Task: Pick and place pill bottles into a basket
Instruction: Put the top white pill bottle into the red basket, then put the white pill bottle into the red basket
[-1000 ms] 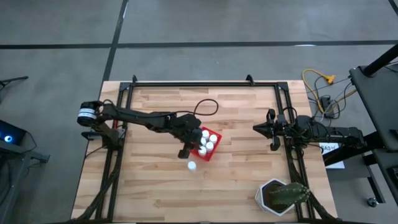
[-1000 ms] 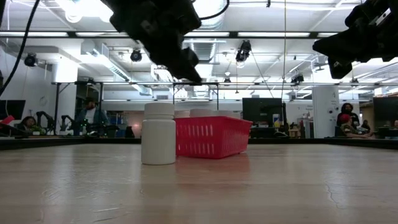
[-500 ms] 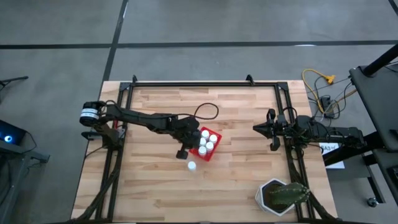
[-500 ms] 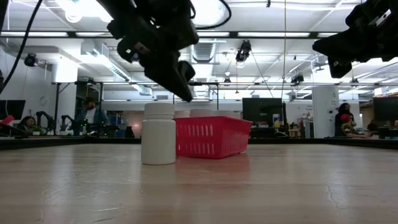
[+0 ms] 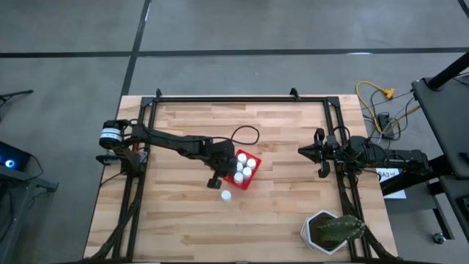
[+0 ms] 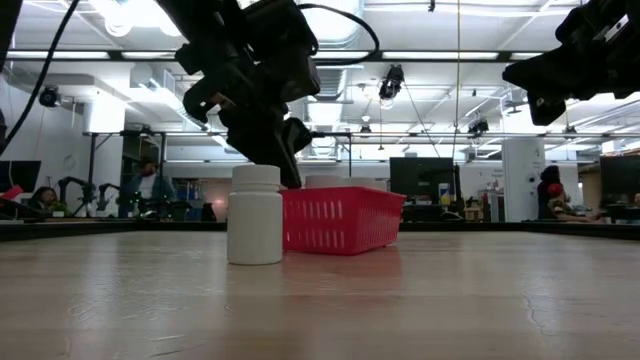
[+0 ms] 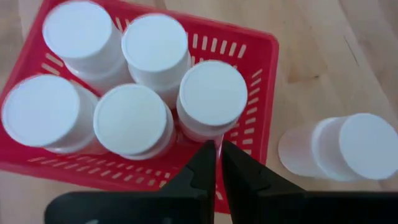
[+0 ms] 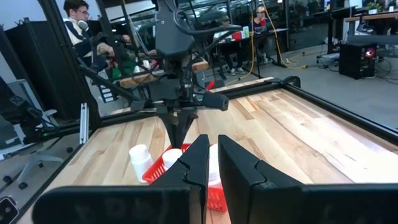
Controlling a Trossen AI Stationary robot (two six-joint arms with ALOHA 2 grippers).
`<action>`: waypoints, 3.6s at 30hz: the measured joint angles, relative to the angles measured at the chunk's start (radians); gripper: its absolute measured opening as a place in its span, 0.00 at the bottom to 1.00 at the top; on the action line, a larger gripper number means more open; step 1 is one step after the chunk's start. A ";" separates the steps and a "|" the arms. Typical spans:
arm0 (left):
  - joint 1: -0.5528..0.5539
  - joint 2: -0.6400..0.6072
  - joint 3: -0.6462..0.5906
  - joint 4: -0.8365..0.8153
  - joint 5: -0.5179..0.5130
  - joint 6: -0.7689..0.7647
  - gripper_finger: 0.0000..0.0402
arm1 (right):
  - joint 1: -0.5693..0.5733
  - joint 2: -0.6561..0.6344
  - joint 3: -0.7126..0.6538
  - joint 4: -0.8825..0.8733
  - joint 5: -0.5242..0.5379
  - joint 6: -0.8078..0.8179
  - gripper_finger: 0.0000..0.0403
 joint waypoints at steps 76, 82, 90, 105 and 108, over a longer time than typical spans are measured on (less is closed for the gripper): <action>-0.001 0.045 0.002 0.158 0.058 -0.010 0.02 | 0.000 0.000 0.000 0.000 0.000 -0.002 0.07; 0.000 0.045 -0.001 0.143 0.048 -0.010 0.02 | 0.000 0.000 0.000 0.000 0.000 0.000 0.07; 0.000 0.045 -0.002 0.096 0.008 -0.010 0.02 | 0.000 0.000 0.000 0.000 0.000 -0.002 0.07; 0.042 -0.071 0.047 -0.043 0.003 -0.008 0.02 | 0.000 0.000 0.000 0.000 0.000 0.000 0.07; 0.043 -0.134 0.044 -0.099 0.038 -0.009 0.02 | 0.000 0.000 0.000 0.000 -0.001 0.000 0.07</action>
